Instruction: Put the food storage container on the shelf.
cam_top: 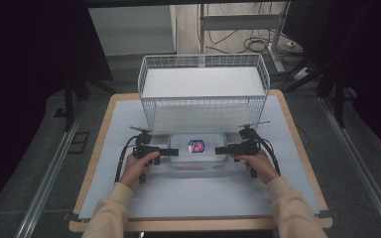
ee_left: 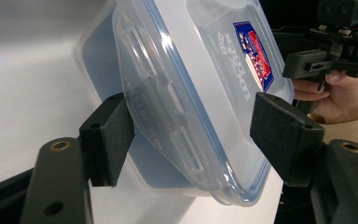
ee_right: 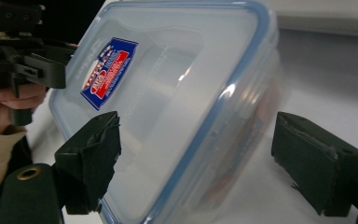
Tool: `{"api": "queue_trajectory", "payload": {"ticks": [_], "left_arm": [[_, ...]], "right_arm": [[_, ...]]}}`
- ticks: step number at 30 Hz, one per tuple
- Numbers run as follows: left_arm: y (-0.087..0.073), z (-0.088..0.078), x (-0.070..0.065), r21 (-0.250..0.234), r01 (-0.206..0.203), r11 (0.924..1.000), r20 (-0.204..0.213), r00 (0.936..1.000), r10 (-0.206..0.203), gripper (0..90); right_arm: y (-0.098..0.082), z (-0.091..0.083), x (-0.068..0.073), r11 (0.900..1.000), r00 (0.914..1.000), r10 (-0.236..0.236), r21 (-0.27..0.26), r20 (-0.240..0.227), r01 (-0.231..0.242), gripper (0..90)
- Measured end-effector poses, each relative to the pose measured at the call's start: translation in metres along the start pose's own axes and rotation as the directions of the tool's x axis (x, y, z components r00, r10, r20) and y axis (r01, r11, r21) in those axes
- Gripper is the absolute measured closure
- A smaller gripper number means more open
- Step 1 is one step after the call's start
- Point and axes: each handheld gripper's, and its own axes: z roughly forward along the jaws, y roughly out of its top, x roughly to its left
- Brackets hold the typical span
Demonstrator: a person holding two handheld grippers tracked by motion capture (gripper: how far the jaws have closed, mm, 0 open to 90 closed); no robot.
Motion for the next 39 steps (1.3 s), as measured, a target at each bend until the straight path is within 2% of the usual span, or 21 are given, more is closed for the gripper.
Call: {"api": "queue_trajectory", "payload": {"ticks": [6, 7, 10, 14, 15, 16, 17, 22, 32, 35, 39], "left_arm": [[0.000, 0.000, -0.001, 0.001, -0.002, 1.0000, -0.006, 1.0000, 0.002, 30.6], [0.000, 0.000, -0.001, 0.000, -0.002, 1.0000, -0.006, 1.0000, 0.002, 30.5], [0.000, 0.000, -0.001, -0.001, -0.002, 1.0000, -0.008, 1.0000, 0.002, 30.5], [-0.001, 0.001, -0.002, -0.003, -0.005, 1.0000, -0.010, 0.9999, 0.005, 30.2], [-0.001, 0.000, -0.003, -0.003, -0.012, 0.9999, -0.015, 0.9998, 0.011, 30.3], [-0.001, 0.000, -0.003, -0.003, -0.012, 0.9999, -0.015, 0.9998, 0.011, 30.4], [-0.002, -0.001, -0.006, -0.004, -0.025, 0.9997, -0.025, 0.9994, 0.025, 30.6], [-0.006, -0.003, -0.010, -0.014, -0.037, 0.9992, -0.034, 0.9988, 0.037, 32.7], [-0.014, -0.009, -0.019, -0.038, -0.068, 0.9970, -0.046, 0.9967, 0.066, 38.1], [-0.016, -0.011, -0.021, -0.039, -0.077, 0.9962, -0.049, 0.9960, 0.075, 40.2], [-0.019, -0.013, -0.022, -0.050, -0.083, 0.9953, -0.046, 0.9957, 0.081, 41.9]], "right_arm": [[0.000, 0.004, -0.003, 0.999, 0.9988, 0.031, 0.012, -0.037, -0.031, 15.4], [0.000, 0.006, -0.003, 0.999, 0.9975, 0.040, 0.025, -0.058, -0.039, 15.3], [0.000, 0.007, -0.002, 0.999, 0.9976, 0.038, 0.032, -0.059, -0.036, 14.9], [0.000, 0.003, -0.001, 0.999, 0.9978, 0.043, 0.030, -0.050, -0.042, 22.0], [0.000, -0.001, 0.001, 0.999, 0.9981, 0.046, 0.018, -0.041, -0.045, 26.6], [0.000, -0.001, 0.001, 0.999, 0.9981, 0.046, 0.018, -0.041, -0.045, 26.6], [-0.001, -0.004, 0.003, 0.999, 0.9989, 0.035, 0.011, -0.032, -0.035, 29.4], [-0.003, -0.009, 0.000, 0.999, 0.9970, 0.051, -0.001, -0.058, -0.051, 36.5], [-0.008, -0.018, 0.006, 1.000, 0.9977, 0.022, -0.012, -0.065, -0.023, 43.1], [-0.012, -0.022, 0.005, 0.999, 0.9962, 0.023, -0.023, -0.084, -0.025, 47.3], [-0.015, -0.024, 0.006, 0.999, 0.9957, 0.017, -0.038, -0.092, -0.021, 48.5]]}}
